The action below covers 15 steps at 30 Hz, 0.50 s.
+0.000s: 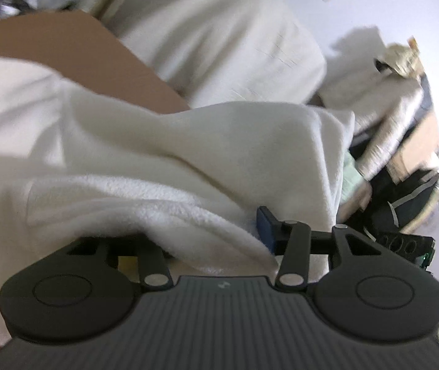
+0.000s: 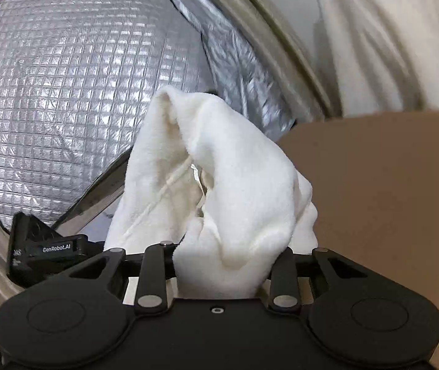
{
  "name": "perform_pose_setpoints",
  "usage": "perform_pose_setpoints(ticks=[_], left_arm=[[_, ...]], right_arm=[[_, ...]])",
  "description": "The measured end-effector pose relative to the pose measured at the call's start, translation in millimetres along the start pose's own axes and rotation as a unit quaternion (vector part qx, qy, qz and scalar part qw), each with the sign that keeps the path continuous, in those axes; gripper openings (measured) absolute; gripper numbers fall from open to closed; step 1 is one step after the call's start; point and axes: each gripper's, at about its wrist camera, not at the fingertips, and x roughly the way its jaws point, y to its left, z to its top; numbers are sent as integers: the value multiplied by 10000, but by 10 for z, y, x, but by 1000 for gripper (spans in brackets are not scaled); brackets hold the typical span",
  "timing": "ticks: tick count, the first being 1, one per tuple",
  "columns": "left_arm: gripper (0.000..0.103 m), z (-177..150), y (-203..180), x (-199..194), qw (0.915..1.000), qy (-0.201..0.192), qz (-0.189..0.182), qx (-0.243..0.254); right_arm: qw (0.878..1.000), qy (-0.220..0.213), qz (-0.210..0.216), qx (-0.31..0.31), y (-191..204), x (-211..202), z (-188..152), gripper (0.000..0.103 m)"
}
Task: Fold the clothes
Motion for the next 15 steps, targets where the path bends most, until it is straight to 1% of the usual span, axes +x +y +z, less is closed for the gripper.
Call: perform_pose_setpoints(ticks=[2, 3, 4, 5, 6, 7, 8, 9, 10, 11, 12, 13, 14, 15], left_arm=[[21, 121, -286, 181, 9990, 259, -341, 86], [21, 224, -497, 309, 9983, 336, -336, 329], [22, 366, -791, 501, 9964, 351, -67, 774], [24, 440, -982, 696, 9933, 322, 189, 1095], [29, 533, -1085, 927, 9899, 218, 505, 1306], [33, 628, -1181, 1162, 9851, 108, 826, 1506], [41, 623, -1159, 1313, 9810, 118, 1162, 1548], [42, 610, -1125, 1457, 9760, 139, 1498, 1575], [44, 541, -996, 1441, 9745, 125, 1638, 1531], [50, 467, -857, 1412, 9731, 109, 1762, 1479], [60, 393, -719, 1382, 9716, 92, 1884, 1428], [65, 319, -581, 1352, 9699, 76, 2007, 1376], [71, 245, -443, 1322, 9680, 59, 2129, 1324], [71, 171, -304, 1293, 9660, 43, 2251, 1272]], right_arm=[[9995, -168, -162, -199, -62, -249, 257, 36], [9988, -260, -241, -333, -97, -362, 390, 35], [9976, -349, -393, -457, -166, -446, 542, 35], [9956, -435, -621, -552, -266, -514, 718, 36], [9928, -558, -930, -507, -419, -563, 881, 42], [9882, -714, -1317, -326, -623, -592, 1032, 45], [9822, -773, -1695, -227, -839, -591, 1159, 59], [9733, -743, -2161, -220, -1070, -566, 1221, 65], [9595, -714, -2716, -228, -1305, -545, 1244, 65], [9473, -641, -3132, -209, -1501, -538, 1227, 65], [9381, -527, -3419, -163, -1657, -543, 1173, 65], [9336, -470, -3553, -61, -1794, -571, 1085, 65], [9380, -442, -3436, 104, -1895, -622, 948, 65], [9457, -388, -3216, 277, -1979, -674, 796, 65]])
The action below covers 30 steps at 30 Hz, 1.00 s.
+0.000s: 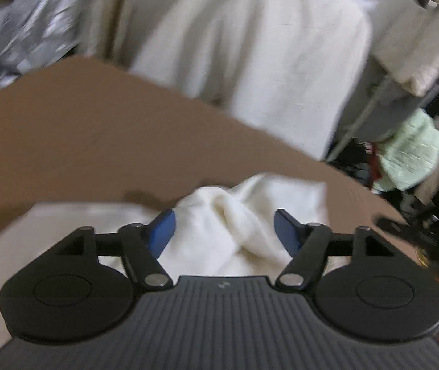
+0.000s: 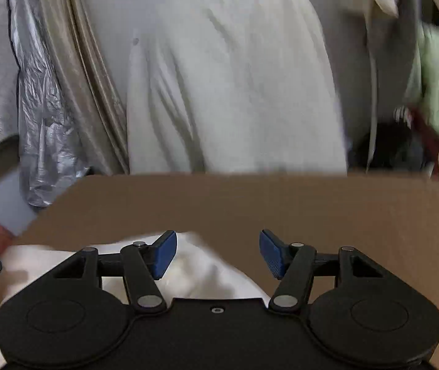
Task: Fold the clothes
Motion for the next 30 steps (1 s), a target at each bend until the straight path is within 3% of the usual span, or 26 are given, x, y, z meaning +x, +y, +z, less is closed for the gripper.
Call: perform_pose_setpoints(ticks=[3, 6, 10, 15, 19, 22, 24, 27, 28, 29, 30], left_arm=[[71, -322, 343, 90, 9992, 34, 372, -156], [71, -464, 565, 138, 9975, 214, 674, 17], [73, -566, 669, 188, 9976, 424, 502, 215], [81, -666, 630, 387, 9953, 453, 446, 724], [81, -737, 542, 540, 9935, 424, 543, 904], [81, -788, 497, 649, 9895, 481, 740, 1141], [87, -814, 479, 696, 9859, 567, 923, 1275], [91, -886, 484, 800, 9767, 984, 1267, 1427], [91, -908, 460, 815, 9742, 972, 1313, 1560], [81, -943, 436, 818, 9709, 904, 1429, 1697], [65, -966, 394, 808, 9669, 809, 1547, 1863]], right_arm=[[9983, 353, 350, 305, -255, 15, -455, 65], [9940, 707, 604, 573, -260, 123, -760, 65], [9905, 981, 789, 554, -212, 189, -1068, 66], [9911, 1026, 720, 439, -412, 104, -1222, 74], [9910, 1162, 574, 339, -405, 211, -1298, 76], [9881, 1332, 637, 439, -373, 360, -1410, 77], [9866, 1394, 687, 506, -339, 440, -1484, 79], [9854, 1410, 813, 494, -285, 588, -1552, 80], [9858, 1411, 807, 430, -271, 626, -1545, 77], [9871, 1369, 762, 323, -255, 627, -1527, 66], [9892, 1286, 677, 176, -236, 593, -1497, 47]])
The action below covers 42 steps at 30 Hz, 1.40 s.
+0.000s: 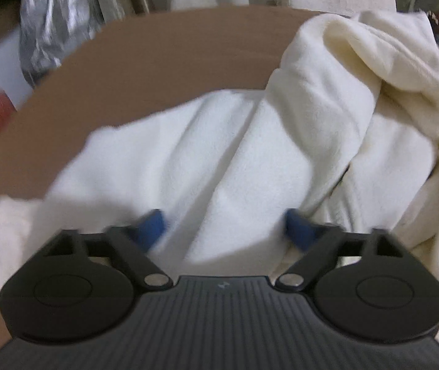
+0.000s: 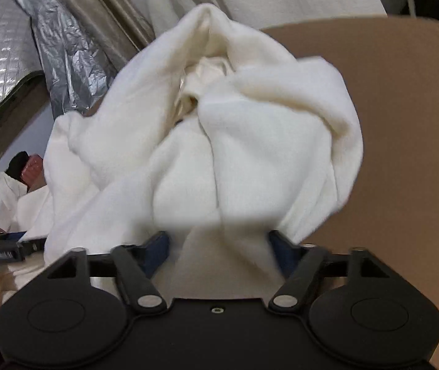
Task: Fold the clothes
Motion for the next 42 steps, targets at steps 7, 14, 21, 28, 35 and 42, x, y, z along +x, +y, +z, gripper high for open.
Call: perform_pose_setpoints(ticks=[7, 14, 21, 28, 35, 42], left_arm=[[23, 20, -95, -370, 9981, -549, 193, 205], [17, -25, 185, -554, 9946, -1007, 219, -99], [26, -66, 225, -237, 9955, -915, -103, -228], [45, -41, 198, 11, 9965, -732, -200, -348], [16, -63, -2, -107, 9957, -920, 145, -29], [15, -6, 9, -446, 9823, -1779, 564, -171]], right_arm=[[9718, -1047, -1806, -1098, 234, -545, 148, 13], [9365, -1814, -2900, -767, -183, -1185, 706, 12], [9062, -1428, -3667, -1546, -604, -959, 797, 14], [9616, -1217, -2149, -1199, -729, -922, 519, 86], [9836, -846, -1416, -724, -609, -876, 254, 92], [9843, -611, -1062, 1267, -831, -818, -68, 92]])
